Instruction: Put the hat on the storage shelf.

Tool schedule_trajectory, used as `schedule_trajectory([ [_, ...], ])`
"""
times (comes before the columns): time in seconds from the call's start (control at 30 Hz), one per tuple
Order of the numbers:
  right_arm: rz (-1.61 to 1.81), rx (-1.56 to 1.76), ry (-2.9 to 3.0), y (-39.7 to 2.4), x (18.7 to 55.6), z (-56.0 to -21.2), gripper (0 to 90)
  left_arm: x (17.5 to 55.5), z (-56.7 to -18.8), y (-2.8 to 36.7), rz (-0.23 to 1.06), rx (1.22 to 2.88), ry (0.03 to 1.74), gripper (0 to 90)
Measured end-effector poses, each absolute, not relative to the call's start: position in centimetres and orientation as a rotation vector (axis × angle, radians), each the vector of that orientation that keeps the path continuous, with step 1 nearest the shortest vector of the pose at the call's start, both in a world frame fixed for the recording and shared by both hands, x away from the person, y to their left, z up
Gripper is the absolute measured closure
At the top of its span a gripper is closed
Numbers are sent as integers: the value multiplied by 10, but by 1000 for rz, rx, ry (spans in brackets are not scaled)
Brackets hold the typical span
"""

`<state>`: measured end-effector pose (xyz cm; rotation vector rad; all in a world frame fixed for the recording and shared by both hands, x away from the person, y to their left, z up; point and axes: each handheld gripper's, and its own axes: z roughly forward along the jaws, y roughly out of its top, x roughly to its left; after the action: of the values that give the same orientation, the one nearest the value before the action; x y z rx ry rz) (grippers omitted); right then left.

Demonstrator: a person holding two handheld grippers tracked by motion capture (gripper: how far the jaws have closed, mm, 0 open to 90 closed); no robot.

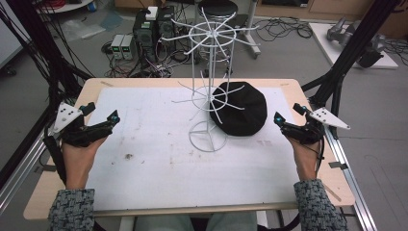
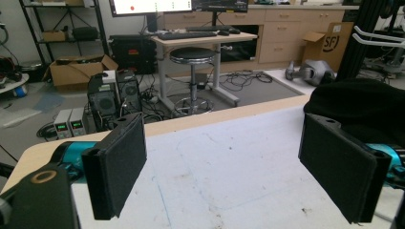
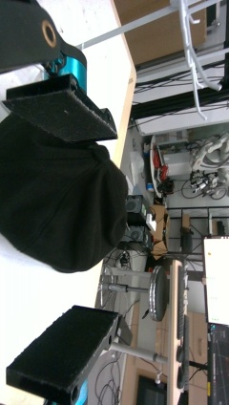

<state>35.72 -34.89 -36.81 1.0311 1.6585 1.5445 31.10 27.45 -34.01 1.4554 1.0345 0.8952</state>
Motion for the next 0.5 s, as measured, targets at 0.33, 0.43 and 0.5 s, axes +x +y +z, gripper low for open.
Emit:
schedule_trajectory([
  [0.33, 1555, 999, 1685, -333, 369, -369, 119, 300, -341, 275, 908, 1474, 1026, 169],
  [0.43, 1553, 1003, 1694, -330, 374, -370, 119, 297, -342, 277, 909, 1477, 1030, 170],
  [0.5, 1555, 1004, 1696, -329, 376, -370, 119, 295, -342, 278, 909, 1474, 1033, 170],
])
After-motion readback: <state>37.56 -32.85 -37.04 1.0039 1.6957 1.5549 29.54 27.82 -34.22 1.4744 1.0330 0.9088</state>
